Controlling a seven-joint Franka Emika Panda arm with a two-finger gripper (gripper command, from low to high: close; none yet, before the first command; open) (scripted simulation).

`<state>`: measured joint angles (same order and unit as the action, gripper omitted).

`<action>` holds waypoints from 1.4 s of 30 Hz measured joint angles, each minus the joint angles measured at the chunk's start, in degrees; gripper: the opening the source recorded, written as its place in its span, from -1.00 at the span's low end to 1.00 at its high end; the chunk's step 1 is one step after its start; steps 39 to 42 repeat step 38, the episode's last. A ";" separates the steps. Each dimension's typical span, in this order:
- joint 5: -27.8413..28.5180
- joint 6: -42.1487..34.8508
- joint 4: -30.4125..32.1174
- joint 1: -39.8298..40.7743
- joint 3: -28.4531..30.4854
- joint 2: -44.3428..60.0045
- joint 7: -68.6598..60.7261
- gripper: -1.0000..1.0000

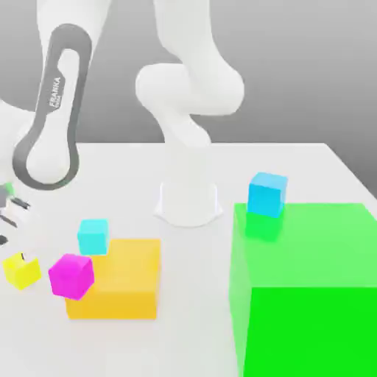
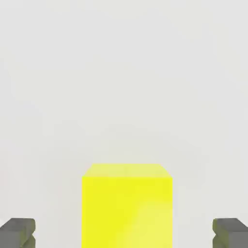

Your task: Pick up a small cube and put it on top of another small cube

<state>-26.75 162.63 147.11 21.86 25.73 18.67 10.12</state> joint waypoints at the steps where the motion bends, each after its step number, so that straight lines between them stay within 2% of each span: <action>1: -1.92 1.02 -0.44 1.53 -1.91 1.52 -1.46 0.00; 2: -3.68 2.07 -0.86 3.23 -3.98 3.02 -2.80 0.00; 3: -5.11 2.88 -1.20 4.52 -5.57 4.21 -3.89 -1.00; 10: -5.18 2.89 -1.24 4.70 -5.77 4.33 -3.93 -1.00; 18: 10.11 -4.52 2.02 -3.53 5.13 -7.16 7.70 -1.00; 25: 21.57 -15.84 2.74 -12.11 1.05 -20.33 19.17 -1.00; 29: 30.09 -22.15 3.20 -12.87 -2.87 -28.53 27.25 -1.00; 31: 31.70 -21.87 3.72 -13.20 -4.28 -29.12 28.95 -1.00; 34: 29.89 -16.01 4.93 -13.85 -4.24 -24.36 27.73 -1.00; 35: 29.09 -13.96 5.32 -14.06 -4.17 -22.62 27.15 1.00; 42: 29.09 -13.96 5.32 -14.07 -4.17 -22.62 27.15 1.00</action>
